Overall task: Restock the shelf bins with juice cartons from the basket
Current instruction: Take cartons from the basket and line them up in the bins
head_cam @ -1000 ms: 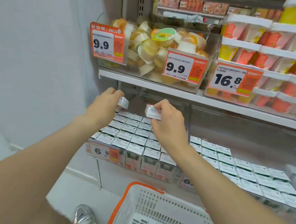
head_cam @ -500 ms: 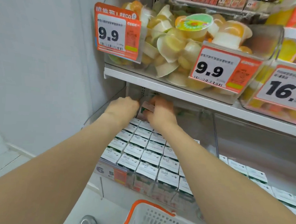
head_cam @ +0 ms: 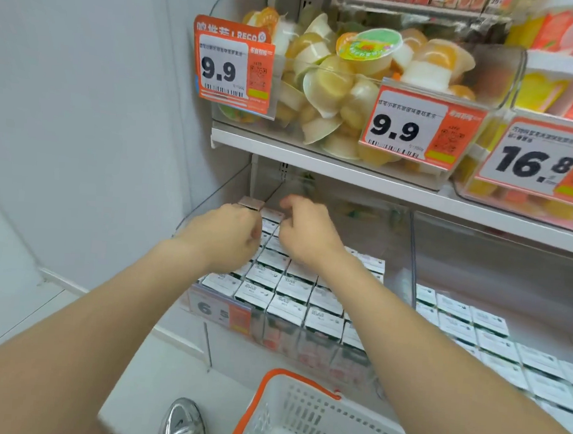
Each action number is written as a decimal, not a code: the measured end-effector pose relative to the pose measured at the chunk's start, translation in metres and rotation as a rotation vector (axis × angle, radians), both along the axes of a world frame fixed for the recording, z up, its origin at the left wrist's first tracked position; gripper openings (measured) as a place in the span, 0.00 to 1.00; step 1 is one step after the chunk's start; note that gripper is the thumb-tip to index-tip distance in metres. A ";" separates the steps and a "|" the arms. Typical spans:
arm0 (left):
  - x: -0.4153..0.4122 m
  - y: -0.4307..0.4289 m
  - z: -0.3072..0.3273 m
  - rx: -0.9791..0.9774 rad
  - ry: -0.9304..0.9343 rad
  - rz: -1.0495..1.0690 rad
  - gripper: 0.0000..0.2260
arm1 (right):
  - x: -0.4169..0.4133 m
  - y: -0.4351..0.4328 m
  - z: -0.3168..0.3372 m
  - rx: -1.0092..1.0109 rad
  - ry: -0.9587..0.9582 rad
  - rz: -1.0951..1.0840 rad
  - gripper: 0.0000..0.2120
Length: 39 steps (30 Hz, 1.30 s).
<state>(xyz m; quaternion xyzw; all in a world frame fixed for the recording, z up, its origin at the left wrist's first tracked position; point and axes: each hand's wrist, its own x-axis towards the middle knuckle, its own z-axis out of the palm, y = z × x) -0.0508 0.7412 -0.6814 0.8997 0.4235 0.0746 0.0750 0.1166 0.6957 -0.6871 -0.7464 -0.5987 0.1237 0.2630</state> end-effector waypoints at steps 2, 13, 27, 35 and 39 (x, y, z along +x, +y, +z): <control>0.000 -0.025 0.006 -0.054 0.023 -0.042 0.02 | -0.011 -0.031 0.003 0.136 -0.035 -0.010 0.20; 0.004 -0.148 0.011 -0.374 0.048 -0.295 0.05 | -0.010 -0.222 -0.045 0.112 -0.204 0.185 0.14; 0.052 -0.183 -0.233 -0.605 0.599 -0.296 0.12 | 0.049 -0.249 -0.243 -0.705 -0.031 0.210 0.17; 0.041 -0.194 -0.325 -0.540 0.752 -0.213 0.17 | 0.044 -0.250 -0.330 -0.861 -0.188 0.335 0.26; 0.046 -0.204 -0.352 -0.541 0.647 -0.129 0.22 | 0.031 -0.249 -0.356 -0.930 -0.149 0.337 0.33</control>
